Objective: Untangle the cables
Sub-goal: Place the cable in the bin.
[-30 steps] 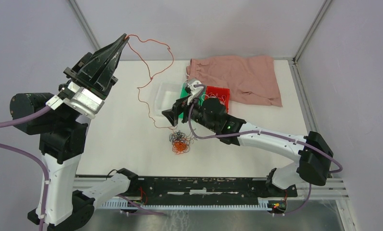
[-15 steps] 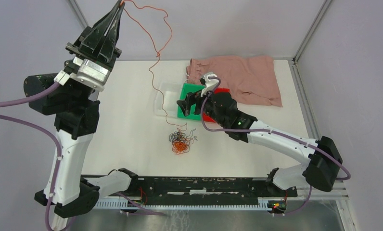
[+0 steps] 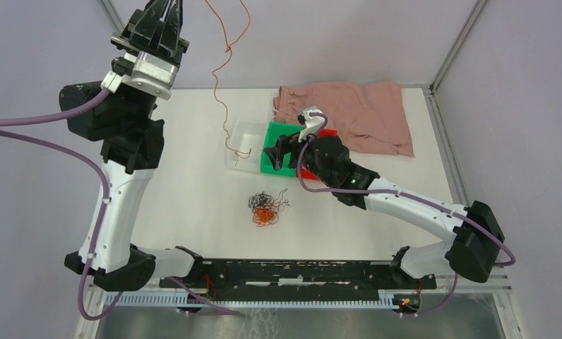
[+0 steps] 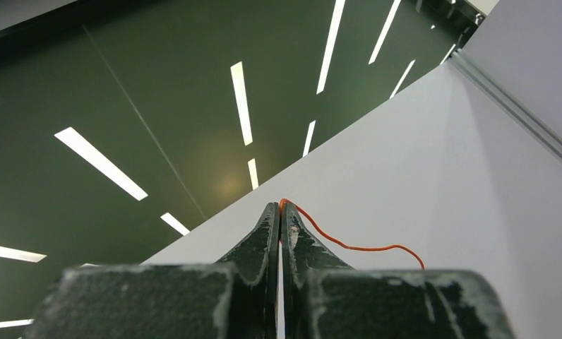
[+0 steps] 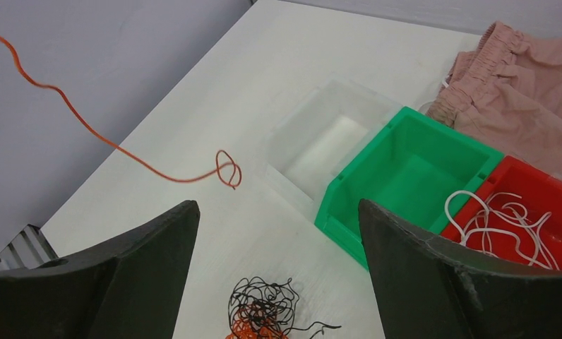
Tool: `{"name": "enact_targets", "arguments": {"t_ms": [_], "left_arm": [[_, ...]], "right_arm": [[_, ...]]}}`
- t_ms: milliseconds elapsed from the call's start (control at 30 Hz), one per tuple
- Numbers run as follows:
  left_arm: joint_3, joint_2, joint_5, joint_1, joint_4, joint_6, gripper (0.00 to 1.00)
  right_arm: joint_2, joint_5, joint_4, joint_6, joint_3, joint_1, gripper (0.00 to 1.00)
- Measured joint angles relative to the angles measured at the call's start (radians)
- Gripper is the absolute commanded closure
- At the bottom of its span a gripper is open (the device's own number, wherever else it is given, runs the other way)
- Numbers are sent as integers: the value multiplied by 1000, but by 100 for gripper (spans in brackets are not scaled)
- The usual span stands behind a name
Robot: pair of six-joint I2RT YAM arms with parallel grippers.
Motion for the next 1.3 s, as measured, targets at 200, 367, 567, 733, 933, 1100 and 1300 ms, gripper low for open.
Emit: {"name": "enact_targets", "arguments": {"t_ms": [200, 367, 567, 733, 933, 1100, 1300], "left_arm": [[42, 74, -11, -1, 23, 20, 97], [47, 130, -12, -5, 24, 36, 97], [77, 203, -14, -23, 24, 55, 97], [93, 251, -21, -42, 24, 89, 97], [92, 274, -34, -47, 23, 121, 97], [79, 274, -35, -48, 32, 136, 97], [23, 272, -36, -49, 37, 166, 97]], "right_arm": [[0, 29, -29, 4, -15, -16, 20], [12, 55, -87, 28, -15, -66, 23], [31, 58, -118, 60, -25, -116, 23], [32, 42, -119, 71, -32, -122, 23], [54, 21, -116, 80, -32, -147, 25], [102, -11, -117, 87, -32, -171, 26], [122, -44, -120, 99, -33, -192, 22]]}}
